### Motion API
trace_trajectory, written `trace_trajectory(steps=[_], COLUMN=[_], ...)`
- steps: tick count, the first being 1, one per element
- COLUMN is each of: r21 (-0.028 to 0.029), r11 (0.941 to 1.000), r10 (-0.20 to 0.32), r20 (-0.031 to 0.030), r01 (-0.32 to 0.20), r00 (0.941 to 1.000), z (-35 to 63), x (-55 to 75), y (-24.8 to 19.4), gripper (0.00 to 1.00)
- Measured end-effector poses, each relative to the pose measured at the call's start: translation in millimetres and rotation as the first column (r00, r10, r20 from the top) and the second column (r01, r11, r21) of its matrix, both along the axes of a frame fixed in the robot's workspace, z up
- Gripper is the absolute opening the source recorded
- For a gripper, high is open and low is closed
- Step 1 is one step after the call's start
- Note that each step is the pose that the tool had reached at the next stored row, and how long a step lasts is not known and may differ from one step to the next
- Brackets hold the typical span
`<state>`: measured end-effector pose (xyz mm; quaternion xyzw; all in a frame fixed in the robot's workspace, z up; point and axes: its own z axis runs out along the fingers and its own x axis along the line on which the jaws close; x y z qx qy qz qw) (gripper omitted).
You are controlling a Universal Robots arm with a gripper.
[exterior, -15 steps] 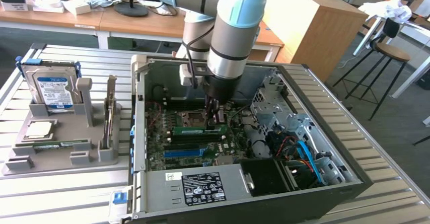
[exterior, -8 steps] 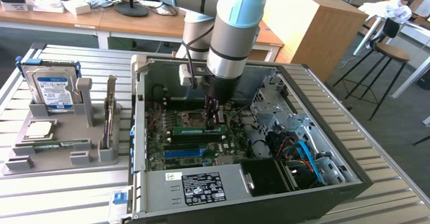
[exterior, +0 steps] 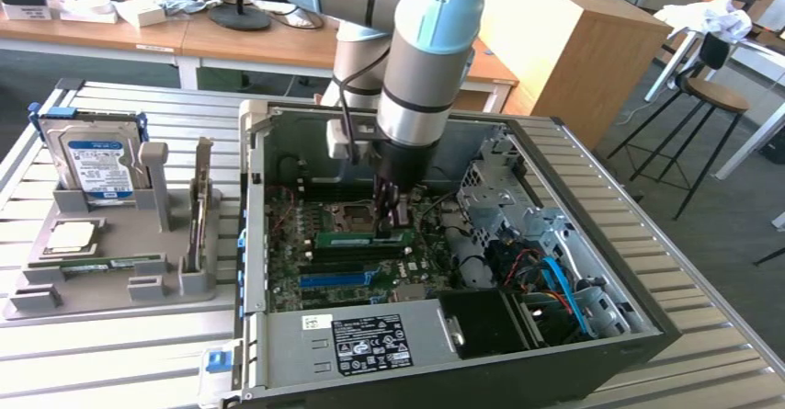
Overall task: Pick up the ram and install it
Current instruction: 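Insert the ram into the slot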
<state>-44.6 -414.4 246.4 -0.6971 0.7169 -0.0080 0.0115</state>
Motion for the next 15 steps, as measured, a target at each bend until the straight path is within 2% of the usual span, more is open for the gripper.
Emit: trace_trajectory(steps=[15], r21=[0.0002], r11=[1.0000], r10=[0.000], r20=[0.0001], r01=[0.000], r00=[1.0000], z=[-4.6], x=[0.0], y=[0.0], gripper=[0.11])
